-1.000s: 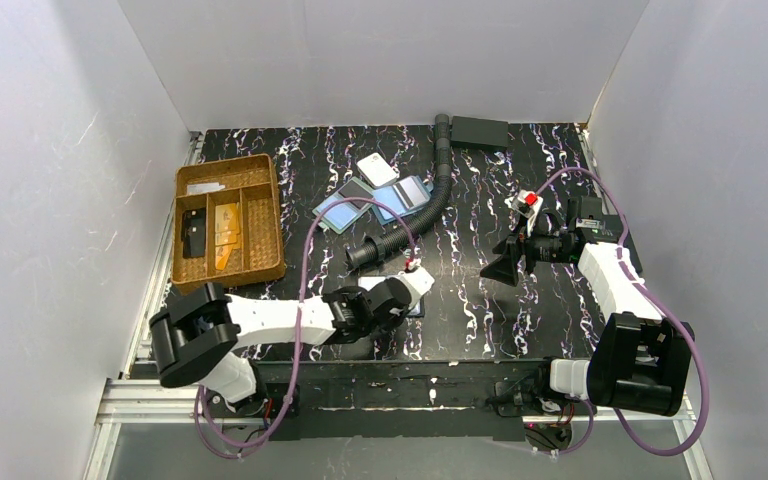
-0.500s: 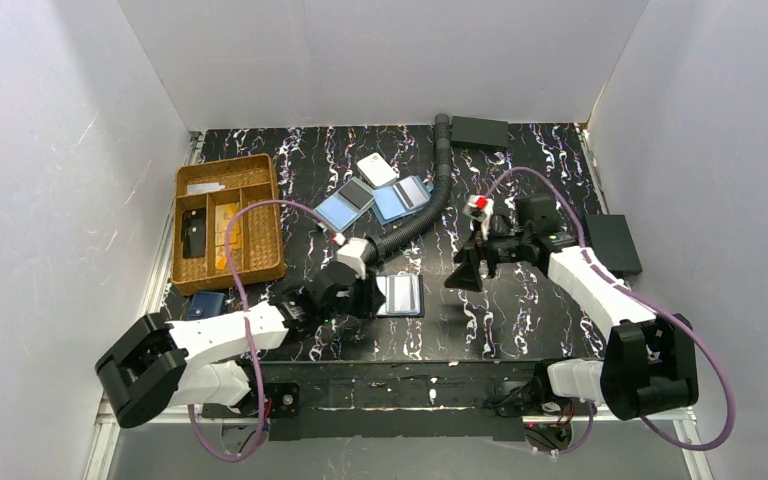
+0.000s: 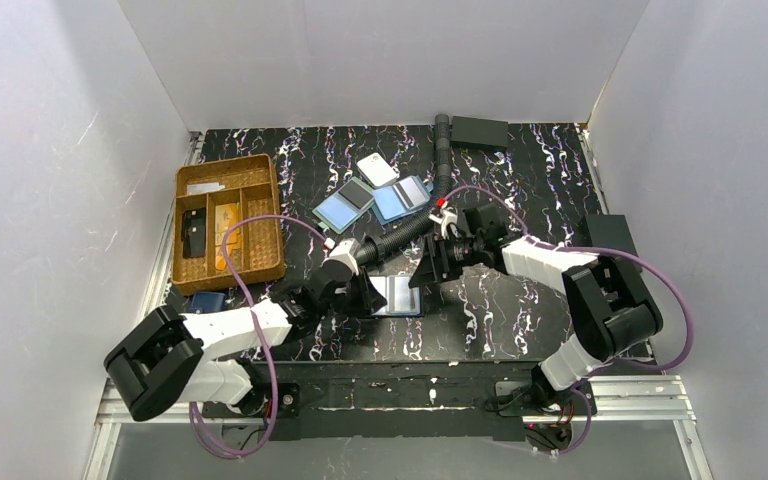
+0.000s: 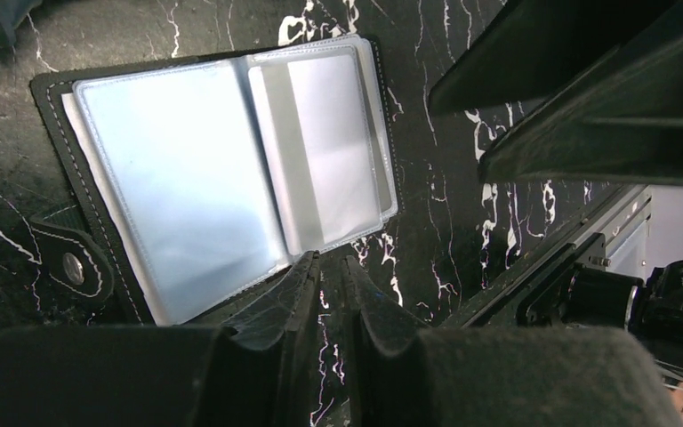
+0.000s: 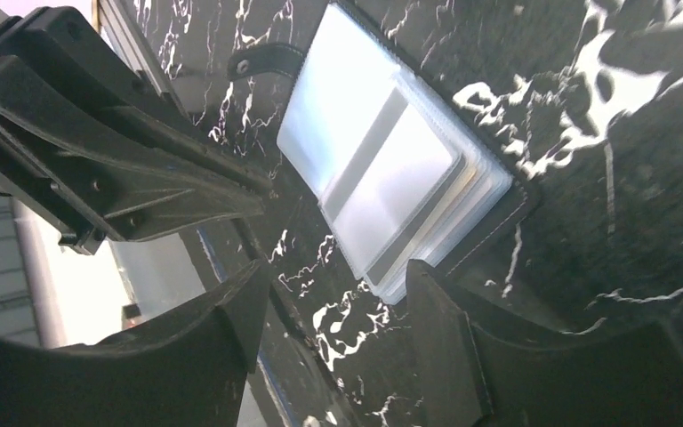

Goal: Take the credit cards out of the card holder
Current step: Remove the credit card from the card holder.

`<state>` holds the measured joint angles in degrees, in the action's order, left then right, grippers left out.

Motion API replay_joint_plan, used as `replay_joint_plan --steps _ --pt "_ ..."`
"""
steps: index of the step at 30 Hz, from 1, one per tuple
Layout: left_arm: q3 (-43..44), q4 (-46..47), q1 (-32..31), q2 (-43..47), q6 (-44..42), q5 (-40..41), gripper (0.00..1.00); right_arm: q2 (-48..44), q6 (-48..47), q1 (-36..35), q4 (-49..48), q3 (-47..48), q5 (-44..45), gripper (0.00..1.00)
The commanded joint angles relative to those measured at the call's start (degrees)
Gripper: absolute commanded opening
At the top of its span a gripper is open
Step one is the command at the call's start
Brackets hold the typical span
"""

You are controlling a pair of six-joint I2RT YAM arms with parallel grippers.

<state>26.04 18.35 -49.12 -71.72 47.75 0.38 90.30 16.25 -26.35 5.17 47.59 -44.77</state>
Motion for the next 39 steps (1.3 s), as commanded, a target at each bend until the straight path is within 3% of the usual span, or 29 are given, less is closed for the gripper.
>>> replay_joint_plan --steps 1,14,24,32,39 --pt "-0.99 1.96 0.15 -1.3 1.68 0.45 0.15 -3.6 15.36 -2.23 -15.9 -5.32 3.49 0.65" --pt "1.44 2.81 0.21 -7.29 1.59 0.02 0.15 1.96 25.86 -3.57 -23.81 -8.19 5.12 0.59" --pt "1.12 3.65 0.25 -10.31 1.5 -0.38 0.16 2.54 24.24 -4.84 -15.79 -7.13 14.82 0.63" --pt "0.15 4.39 0.69 -13.22 1.57 -2.22 0.09 6.16 26.91 -6.09 -20.01 -6.61 8.2 0.62" --pt "-0.37 4.76 0.97 -12.72 1.54 -2.48 0.1 6.27 25.1 -7.97 -21.98 -5.47 4.24 0.49"
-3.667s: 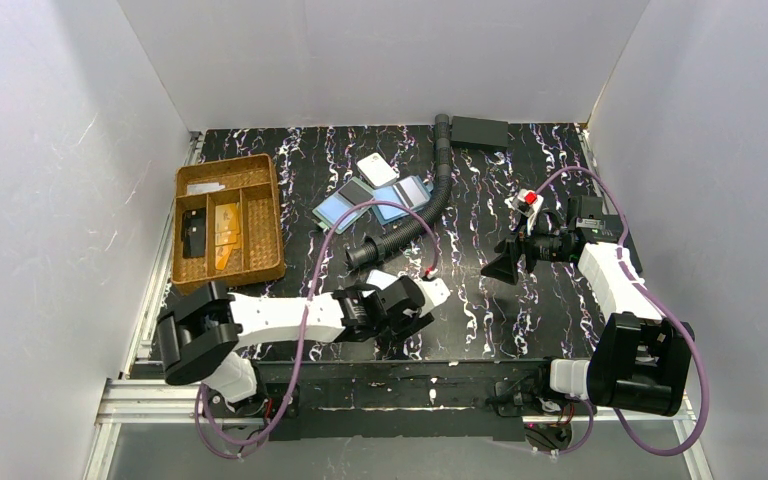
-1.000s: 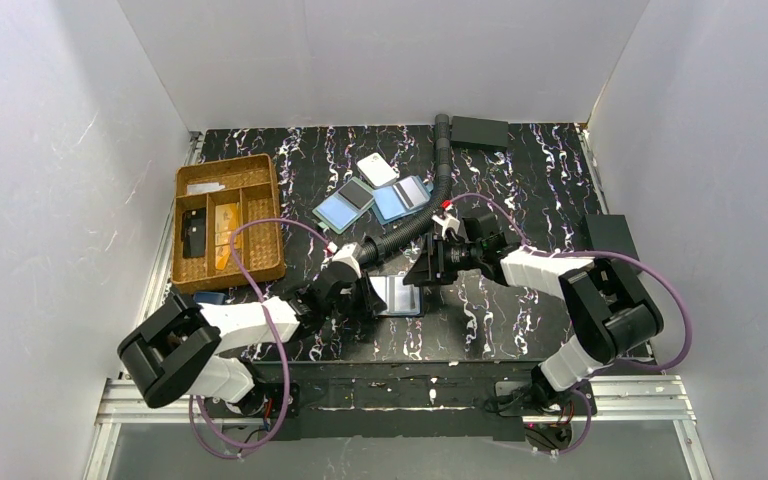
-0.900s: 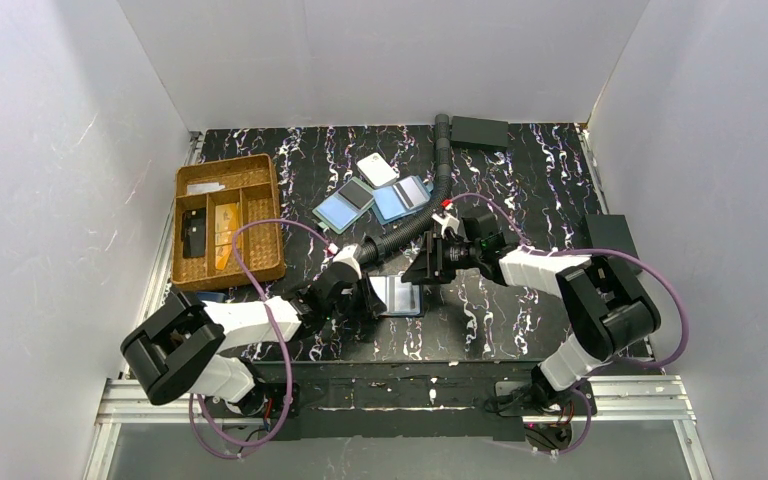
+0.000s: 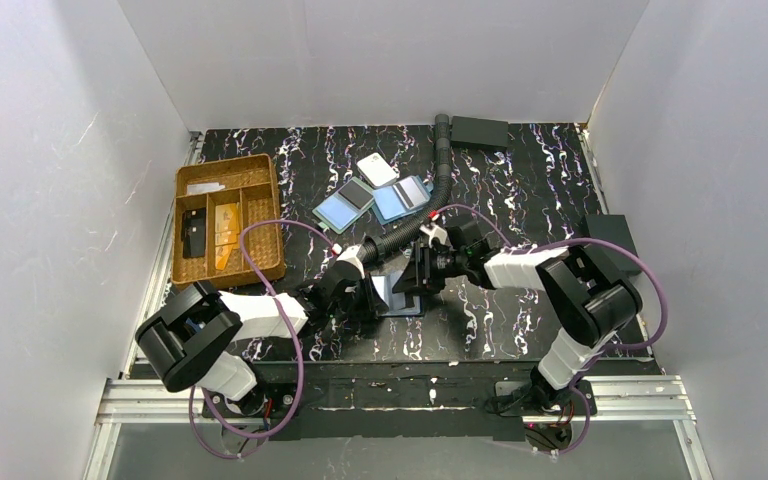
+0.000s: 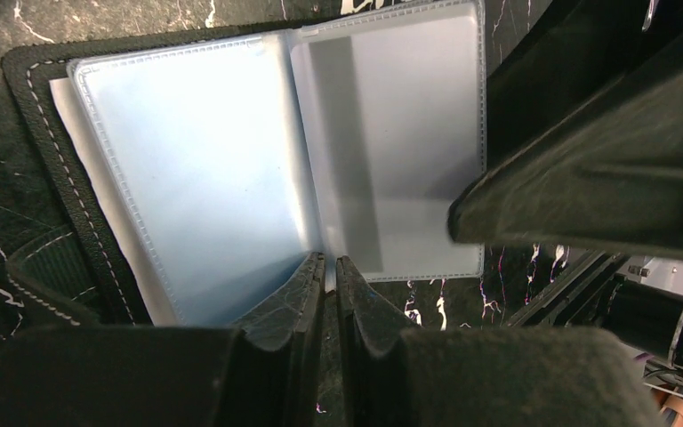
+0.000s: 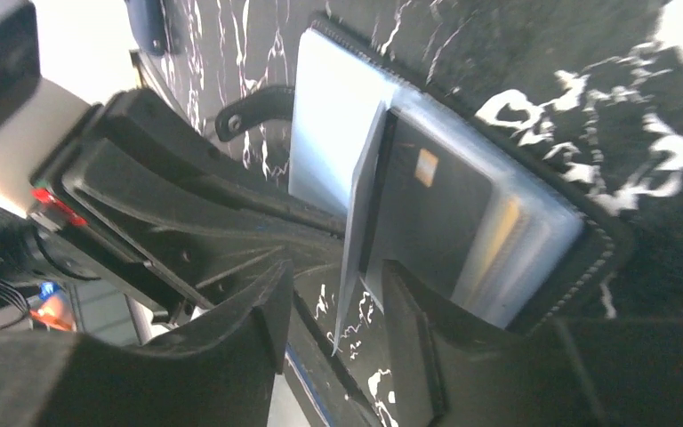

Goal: Take the credit cards out of the card holder
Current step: Remove the credit card from the card holder.

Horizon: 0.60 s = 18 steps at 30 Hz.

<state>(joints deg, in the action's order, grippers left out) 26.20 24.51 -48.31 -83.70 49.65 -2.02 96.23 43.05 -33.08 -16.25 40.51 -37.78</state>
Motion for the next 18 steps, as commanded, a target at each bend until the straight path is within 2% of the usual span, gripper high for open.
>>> replay_joint_plan --steps 1,4,11,18 --pt "-0.61 -1.45 0.18 -0.68 -0.34 -0.14 0.1 0.5 -2.32 -1.32 0.0 1.86 -2.37 0.46" --pt "-0.69 -1.41 0.39 -0.72 -0.35 -0.24 0.1 1.16 -4.43 -1.85 2.12 3.21 -2.22 0.41" --pt "-0.93 -1.09 0.92 -0.2 -0.55 -1.31 0.13 0.8 -5.07 -2.34 0.63 3.8 -4.56 0.4" --pt "-2.74 -1.01 2.47 5.75 -0.34 -3.72 0.38 1.61 -2.99 -3.03 -2.74 4.04 -8.56 0.44"
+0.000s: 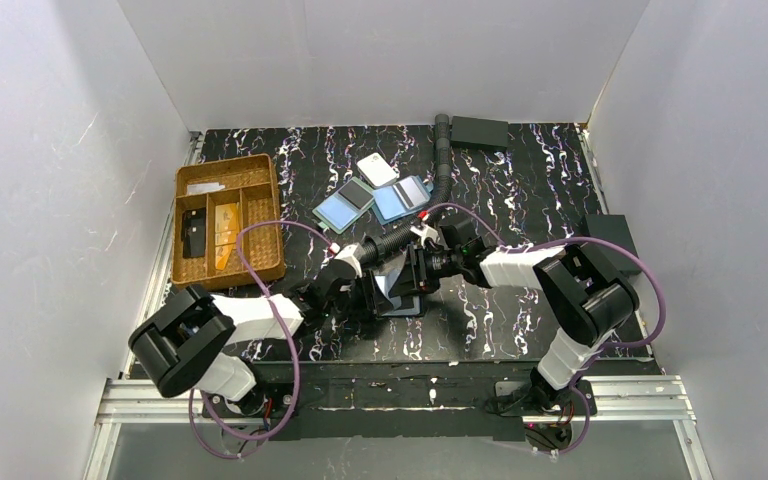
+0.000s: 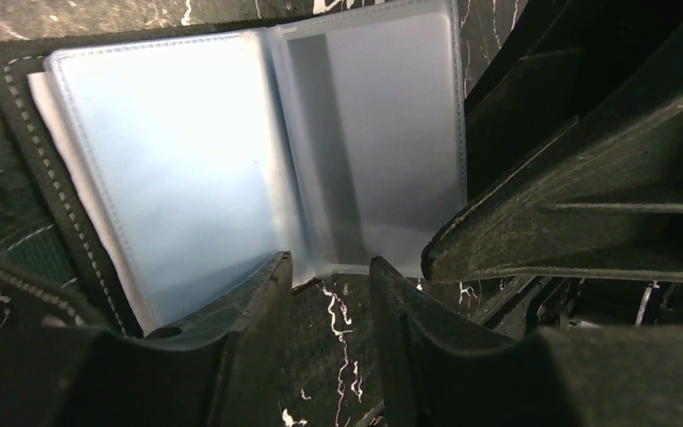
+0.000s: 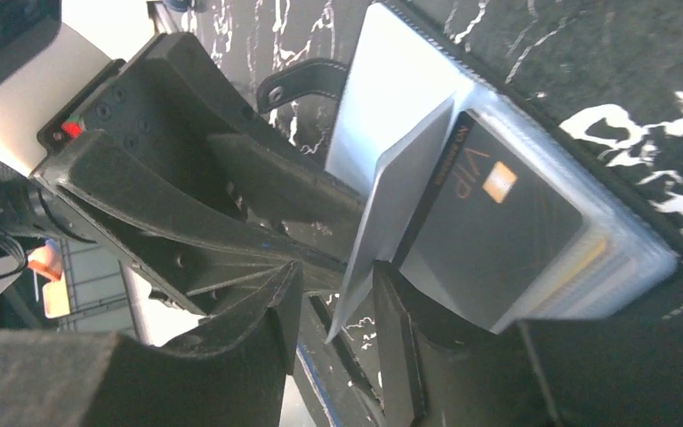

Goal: Take the credit cards out of the card holder
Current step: Remove the credit card from the card holder.

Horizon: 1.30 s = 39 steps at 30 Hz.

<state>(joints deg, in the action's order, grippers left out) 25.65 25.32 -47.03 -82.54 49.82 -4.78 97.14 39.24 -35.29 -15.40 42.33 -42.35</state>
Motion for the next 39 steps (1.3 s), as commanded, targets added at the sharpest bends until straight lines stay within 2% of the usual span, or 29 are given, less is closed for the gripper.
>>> replay_joint_plan --steps 1,12,20,23,26,29,32,34,36,39 --pt "-2.7 -1.87 1.35 5.9 -0.64 -1.2 0.41 1.34 1.17 -0.9 -3.66 2.61 -4.72 0.44" --pt "-11.49 -3.59 2.8 21.99 0.24 -2.2 0.5 3.68 1.57 -1.99 -4.09 6.7 -5.89 0.44" --pt "-13.69 -14.73 3.36 35.3 0.92 0.23 0.56 7.28 2.91 -4.08 -5.78 10.03 -6.89 0.45" --pt "-13.73 -17.91 3.56 39.36 1.31 1.68 0.58 5.6 0.38 -3.87 -4.61 10.31 -8.2 0.45" --pt "-13.41 -18.89 3.75 40.52 2.29 2.74 0.62 2.05 -12.35 -3.52 5.06 13.01 -8.88 0.47" --pt "-11.36 -18.73 3.86 37.55 2.14 2.5 0.64 0.89 -37.12 -2.53 23.0 18.22 -9.53 0.5" --pt "-7.8 -18.69 3.91 33.15 0.05 0.92 0.64 2.87 -44.76 0.84 28.43 18.81 -16.6 0.51" --pt "-5.16 -18.49 4.0 30.53 -1.25 -0.18 0.63 4.63 -51.33 3.27 35.31 20.84 -18.74 0.53" --pt "-3.67 -18.32 4.11 28.2 -2.42 -1.28 0.62 5.81 -59.47 3.95 42.82 23.65 -16.87 0.57" --pt "-1.86 -18.03 4.45 25.5 -3.43 -2.97 0.61 5.63 -64.15 4.09 45.73 24.89 -11.37 0.59"
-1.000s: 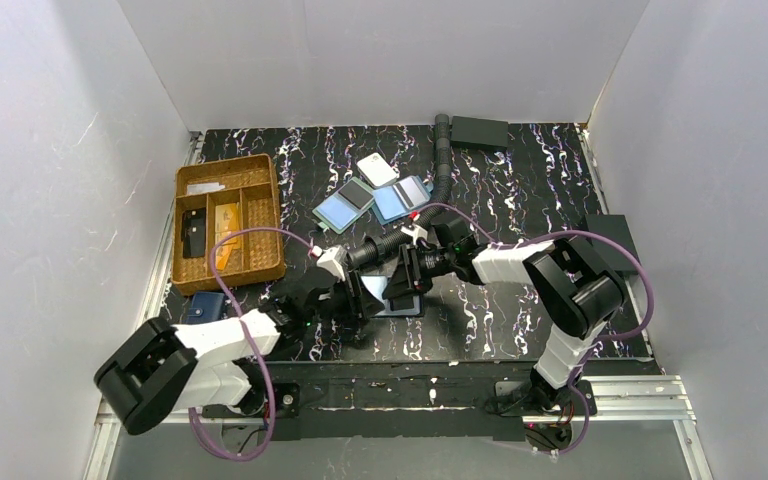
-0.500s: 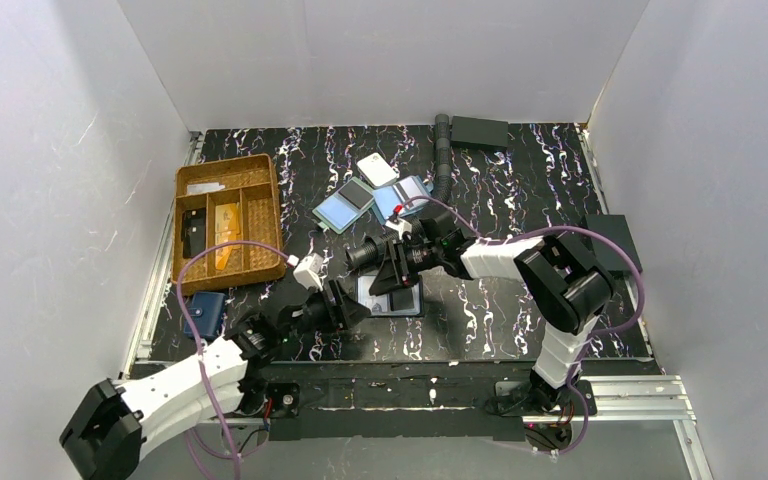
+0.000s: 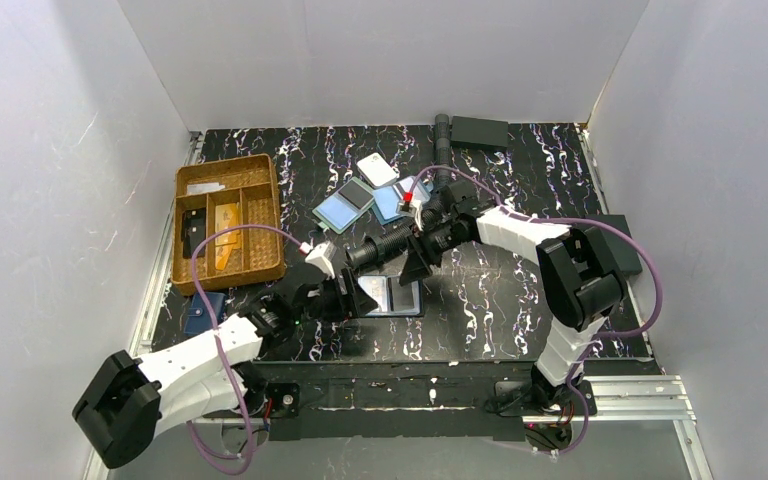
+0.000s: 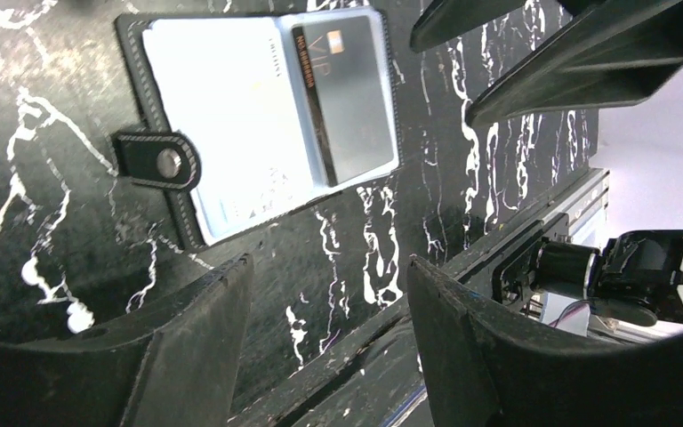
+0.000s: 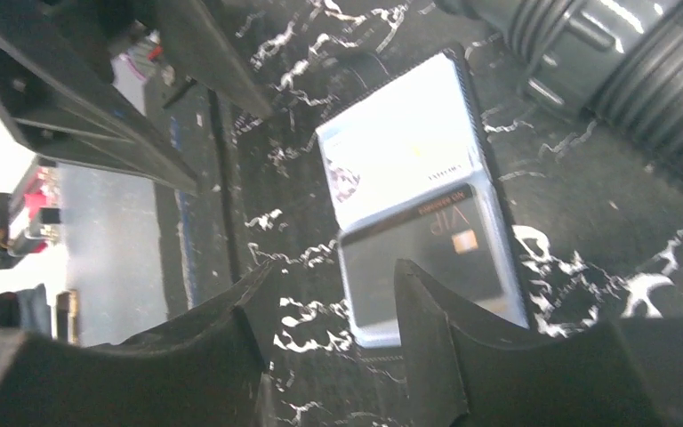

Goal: Take the credit cards out of the card holder
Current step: Remove the credit card from the card holder.

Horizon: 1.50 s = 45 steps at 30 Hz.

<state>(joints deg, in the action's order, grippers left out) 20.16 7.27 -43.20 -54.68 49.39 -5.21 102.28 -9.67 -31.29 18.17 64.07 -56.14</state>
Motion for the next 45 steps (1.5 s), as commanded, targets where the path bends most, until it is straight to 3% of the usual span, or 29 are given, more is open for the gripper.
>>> replay_joint_plan --steps 1,13,21,38,42,45 --pt "3.92 0.09 0.74 -2.98 -3.17 -3.09 0.61 0.2 -16.23 0.09 12.37 3.04 4.34 0.6" --pt "3.39 -1.59 1.43 -1.89 -4.15 -4.72 0.62 -3.08 -16.96 0.17 7.6 0.68 20.74 0.69" --pt "2.87 -4.57 1.37 -0.48 -4.59 -3.44 0.62 -2.12 -16.04 -0.94 5.66 0.66 25.24 0.77" --pt "-1.7 -5.86 1.39 8.26 -1.84 -2.35 0.64 6.51 -13.05 -2.46 6.18 3.35 20.65 0.77" --pt "-3.73 -4.05 1.45 11.49 0.42 -1.34 0.76 7.44 -12.51 -2.84 5.91 2.57 19.13 0.74" --pt "-4.48 -3.84 1.47 13.08 1.53 -0.33 0.92 7.87 -12.24 -2.99 5.83 2.53 19.58 0.68"
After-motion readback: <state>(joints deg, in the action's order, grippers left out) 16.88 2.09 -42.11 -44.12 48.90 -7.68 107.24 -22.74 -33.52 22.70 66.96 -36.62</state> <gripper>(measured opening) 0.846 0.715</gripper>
